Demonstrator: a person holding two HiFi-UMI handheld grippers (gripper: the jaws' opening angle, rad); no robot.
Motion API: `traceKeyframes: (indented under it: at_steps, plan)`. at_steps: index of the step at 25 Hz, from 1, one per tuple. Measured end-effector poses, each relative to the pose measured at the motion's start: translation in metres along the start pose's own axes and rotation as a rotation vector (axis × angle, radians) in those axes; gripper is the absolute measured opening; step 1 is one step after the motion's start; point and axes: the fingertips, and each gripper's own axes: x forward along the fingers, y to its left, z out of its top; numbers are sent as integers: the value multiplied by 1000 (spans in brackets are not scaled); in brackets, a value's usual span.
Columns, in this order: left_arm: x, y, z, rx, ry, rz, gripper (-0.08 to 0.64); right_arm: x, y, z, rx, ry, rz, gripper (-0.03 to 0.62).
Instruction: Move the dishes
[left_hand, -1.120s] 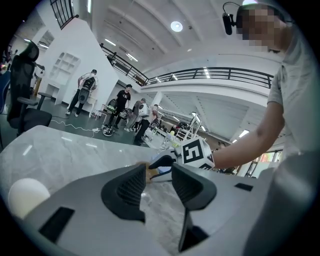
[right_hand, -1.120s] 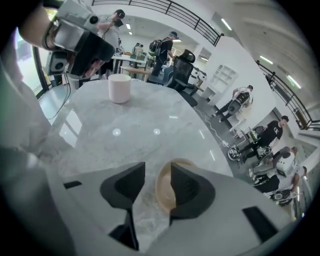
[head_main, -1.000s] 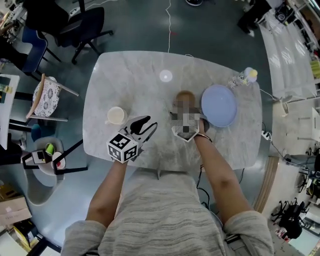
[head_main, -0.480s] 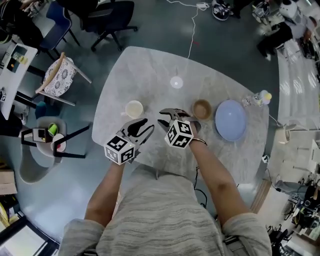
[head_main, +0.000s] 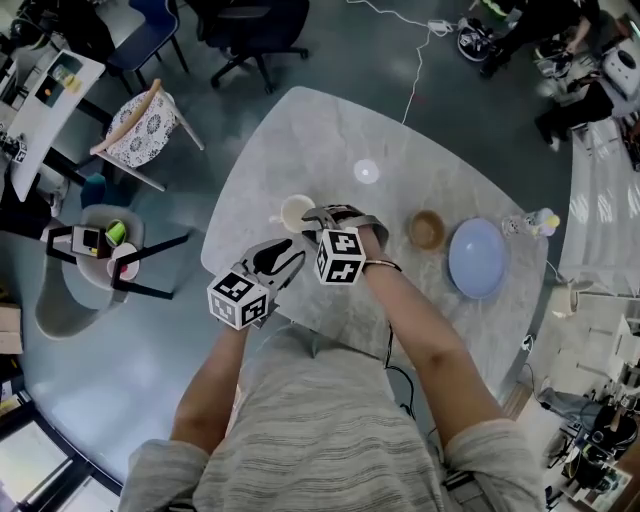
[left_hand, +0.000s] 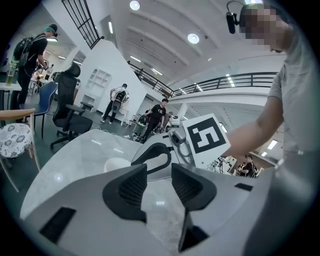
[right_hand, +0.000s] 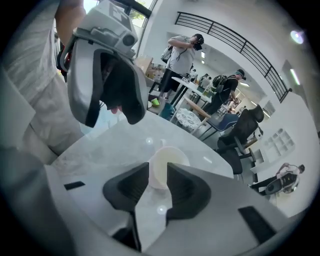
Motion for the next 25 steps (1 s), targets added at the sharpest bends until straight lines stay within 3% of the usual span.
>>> traceKeyframes:
  at_steps: [7, 10, 25]
  plan:
    - [-19, 12, -3, -15, -12, 32, 167, 29, 11, 3, -147, 118, 80, 114]
    - [-23, 15, -4, -18, -16, 39, 167, 36, 14, 1, -179, 156, 97, 63]
    - [-3, 7, -7, 1, 18, -22, 166, 31, 13, -21, -136, 249, 83, 41]
